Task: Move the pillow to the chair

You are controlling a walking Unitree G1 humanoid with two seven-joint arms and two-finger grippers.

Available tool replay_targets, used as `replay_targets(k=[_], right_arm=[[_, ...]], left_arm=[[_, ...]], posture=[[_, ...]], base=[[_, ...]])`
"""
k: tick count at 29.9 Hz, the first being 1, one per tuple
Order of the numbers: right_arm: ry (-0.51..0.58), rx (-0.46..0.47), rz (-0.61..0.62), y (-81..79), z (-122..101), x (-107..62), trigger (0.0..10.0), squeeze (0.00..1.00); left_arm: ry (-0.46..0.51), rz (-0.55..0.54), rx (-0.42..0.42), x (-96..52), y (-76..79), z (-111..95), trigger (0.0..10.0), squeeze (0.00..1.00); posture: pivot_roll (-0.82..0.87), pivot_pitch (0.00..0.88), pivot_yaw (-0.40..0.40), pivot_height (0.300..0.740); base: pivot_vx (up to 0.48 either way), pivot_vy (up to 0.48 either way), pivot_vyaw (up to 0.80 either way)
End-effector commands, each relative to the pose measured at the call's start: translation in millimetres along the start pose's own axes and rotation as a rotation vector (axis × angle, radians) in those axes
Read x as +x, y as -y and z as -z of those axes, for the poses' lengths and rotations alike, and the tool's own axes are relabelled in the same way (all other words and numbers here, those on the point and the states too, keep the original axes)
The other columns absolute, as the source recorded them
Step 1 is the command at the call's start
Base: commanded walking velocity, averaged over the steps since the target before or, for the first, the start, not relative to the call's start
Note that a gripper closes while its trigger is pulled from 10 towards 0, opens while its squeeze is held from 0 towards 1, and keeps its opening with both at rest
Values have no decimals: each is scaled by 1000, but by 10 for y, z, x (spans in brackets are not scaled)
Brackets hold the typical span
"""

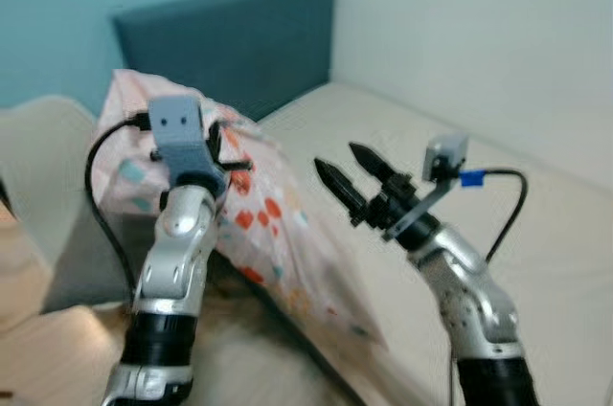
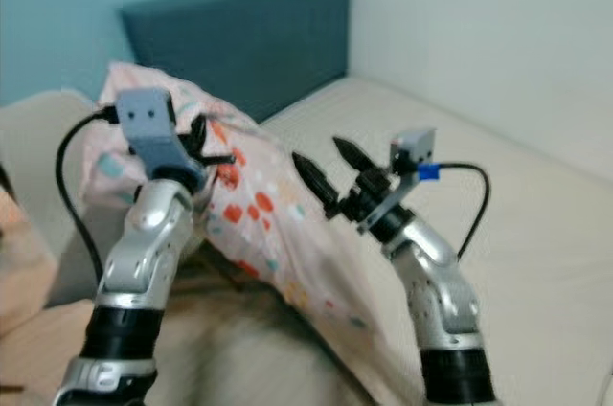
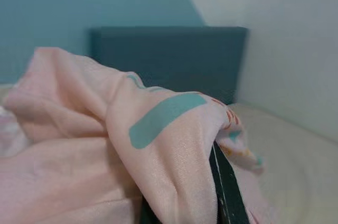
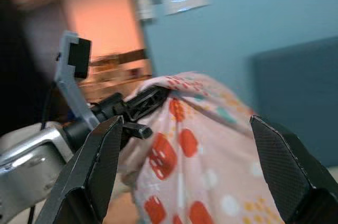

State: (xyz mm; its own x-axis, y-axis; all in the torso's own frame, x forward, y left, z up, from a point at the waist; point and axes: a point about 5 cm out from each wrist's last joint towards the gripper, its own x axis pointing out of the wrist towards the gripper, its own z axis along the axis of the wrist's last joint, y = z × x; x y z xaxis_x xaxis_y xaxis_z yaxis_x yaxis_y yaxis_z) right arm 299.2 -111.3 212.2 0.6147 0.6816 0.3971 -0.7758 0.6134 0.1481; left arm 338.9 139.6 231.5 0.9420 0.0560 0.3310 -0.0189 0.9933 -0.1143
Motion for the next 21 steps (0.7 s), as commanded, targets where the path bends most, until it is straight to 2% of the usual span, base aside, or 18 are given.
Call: replay_targets(k=[1, 21], right_arm=[[5, 11, -15, -16, -21, -3, 10000, 0], [21, 41, -51, -61, -42, -16, 10000, 0]], left_arm=[[108, 0, 3, 22, 6, -201, 10000, 0], [119, 11, 21, 22, 28, -214, 10000, 0]], posture=[[22, 23, -10, 740], [21, 18, -8, 740]], base=[[0, 0, 794], [0, 0, 792]])
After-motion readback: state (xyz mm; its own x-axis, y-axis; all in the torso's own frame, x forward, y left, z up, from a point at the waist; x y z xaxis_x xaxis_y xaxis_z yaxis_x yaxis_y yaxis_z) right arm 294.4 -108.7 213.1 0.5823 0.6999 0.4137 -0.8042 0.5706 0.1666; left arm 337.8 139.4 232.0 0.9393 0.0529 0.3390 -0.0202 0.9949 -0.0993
